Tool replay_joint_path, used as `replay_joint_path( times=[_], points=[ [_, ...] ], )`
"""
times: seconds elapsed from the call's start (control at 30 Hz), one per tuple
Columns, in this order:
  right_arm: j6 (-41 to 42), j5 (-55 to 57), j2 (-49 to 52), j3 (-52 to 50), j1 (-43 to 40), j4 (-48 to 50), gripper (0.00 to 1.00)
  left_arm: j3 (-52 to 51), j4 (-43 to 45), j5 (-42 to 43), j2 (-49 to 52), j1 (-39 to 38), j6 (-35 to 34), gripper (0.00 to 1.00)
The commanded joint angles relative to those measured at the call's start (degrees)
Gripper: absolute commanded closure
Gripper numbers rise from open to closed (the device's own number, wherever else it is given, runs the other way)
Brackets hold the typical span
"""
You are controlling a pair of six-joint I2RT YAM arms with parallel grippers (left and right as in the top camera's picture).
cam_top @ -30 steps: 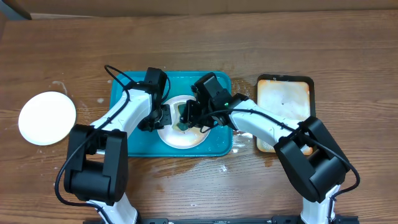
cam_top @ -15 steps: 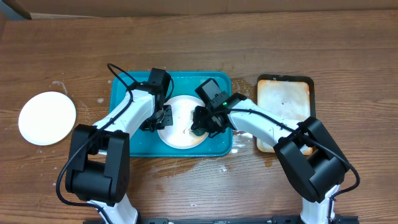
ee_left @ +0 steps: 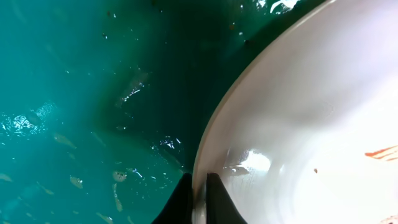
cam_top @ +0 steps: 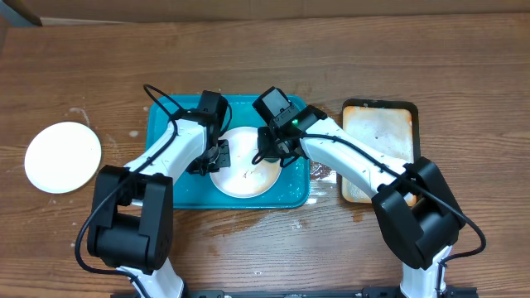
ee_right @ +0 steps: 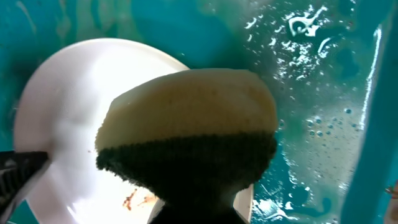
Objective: Clean dirty plates on tray and stack at the side
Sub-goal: 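Scrub the white plate with the sponge while the left gripper holds it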
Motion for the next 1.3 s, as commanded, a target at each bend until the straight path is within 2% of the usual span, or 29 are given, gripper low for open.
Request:
replay_joint_path(
  times=[0.0,0.43,0.63,0.83,1.27],
  points=[
    [-1.1,1.2,0.4,1.0,0.2,0.0,0.96,-3.0,-0.7,-2.8,4.6,-2.2,-0.3,0.96],
    [-0.4,-2.3,0.4,1.0,0.2,-0.3,0.96,3.4,-2.2,-1.4,4.6,-9.7,-5.3,0.96],
    [4.3,-14.6,0.4,1.0,0.1,1.0,0.96,3.4,-2.2,-1.4,4.6,-9.3,-10.0,0.96],
    [11.1,-14.7,0.9,0.3,0.6,2.7,0.96,3.4,-0.6,0.8,4.6,-9.3,-12.7,0.96],
    [12.7,-13.9,12.3,-0.4,0.5,7.9,0.96,3.4,-1.6,3.2,4.6,-9.3,-12.7,0.96]
  ],
)
